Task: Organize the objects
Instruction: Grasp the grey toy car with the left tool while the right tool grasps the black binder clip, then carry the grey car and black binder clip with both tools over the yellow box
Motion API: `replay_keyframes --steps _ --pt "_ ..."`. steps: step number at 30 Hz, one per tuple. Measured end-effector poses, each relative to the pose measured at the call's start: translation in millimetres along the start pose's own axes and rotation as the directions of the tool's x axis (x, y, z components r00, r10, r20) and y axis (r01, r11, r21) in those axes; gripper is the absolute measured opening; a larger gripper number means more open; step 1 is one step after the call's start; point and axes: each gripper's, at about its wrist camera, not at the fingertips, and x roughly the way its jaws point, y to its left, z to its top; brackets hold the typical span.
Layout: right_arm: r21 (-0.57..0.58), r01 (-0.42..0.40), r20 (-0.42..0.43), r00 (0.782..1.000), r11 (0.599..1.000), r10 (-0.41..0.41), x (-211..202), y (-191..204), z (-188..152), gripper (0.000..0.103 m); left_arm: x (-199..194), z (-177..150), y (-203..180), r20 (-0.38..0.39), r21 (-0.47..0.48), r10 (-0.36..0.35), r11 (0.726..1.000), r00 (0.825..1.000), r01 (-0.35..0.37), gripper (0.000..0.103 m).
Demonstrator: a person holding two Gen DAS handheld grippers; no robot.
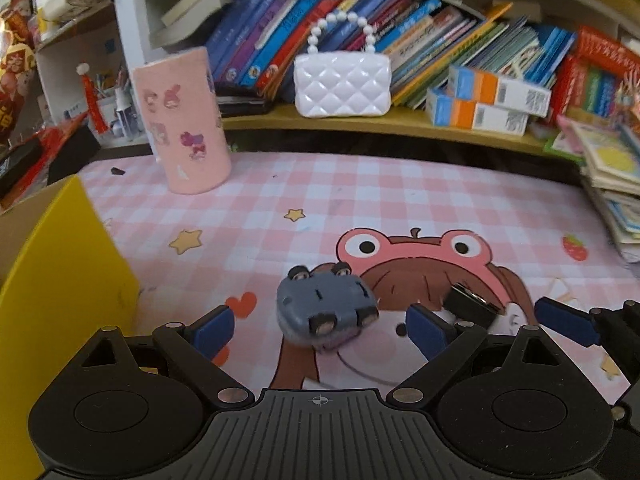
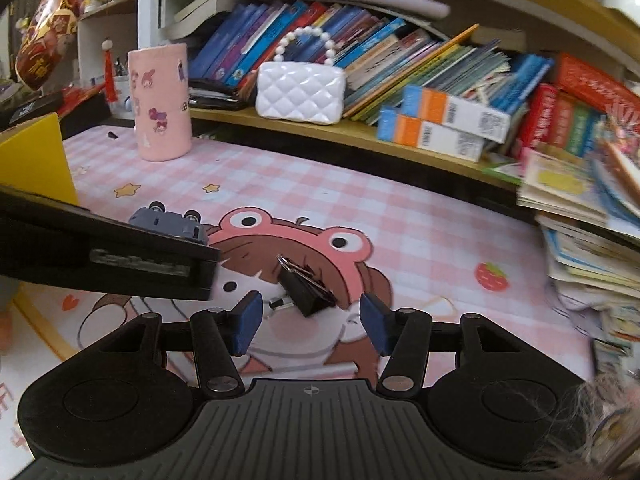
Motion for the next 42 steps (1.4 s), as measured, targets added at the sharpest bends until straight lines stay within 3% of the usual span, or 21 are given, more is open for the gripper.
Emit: replay_keyframes --steps 5,7,14,21,29,37,42 --pt "-0.004 -0.025 0.006 1.0 1.0 0.025 22.8 -1.7 7.6 0.052 22.8 6.8 0.5 -0.041 -0.01 -0.003 1.0 0.999 0.002 0.083" --pt "-0.013 -0.03 -0.001 1.0 0.999 0.029 31.1 -1.8 9.0 0.052 28.8 8.6 2.8 -0.065 -0.031 -0.011 0.999 0.998 0.009 0.062" --pt "0.016 -0.055 -0.035 0.998 0.998 0.055 40.1 -6.4 8.2 0.025 18.2 3.0 9.0 -0.053 -0.043 -0.015 0.999 0.998 0.013 0.061" --pt "0.081 -0.002 -0.047 0.999 0.997 0.006 7.1 -17.8 -5.0 0.025 -24.0 -5.9 5.1 -0.001 -0.042 -0.107 0.993 0.994 0.107 0.062" --pt "0.144 0.042 -0.062 0.998 0.989 -0.033 -62.0 -20.9 -31.8 0.025 -81.8 -25.2 18.8 0.077 -0.048 -0.181 0.981 0.98 0.185 0.062" --pt "0.178 0.062 -0.071 0.996 0.982 -0.05 -130.3 7.5 -57.0 0.025 -141.3 -62.9 54.6 0.118 -0.052 -0.22 0.973 0.968 0.227 0.062" --pt "0.158 0.028 -0.08 0.997 0.987 -0.015 -161.0 44.7 -64.5 0.025 -176.3 -97.5 83.2 0.122 -0.052 -0.236 0.969 0.964 0.243 0.062"
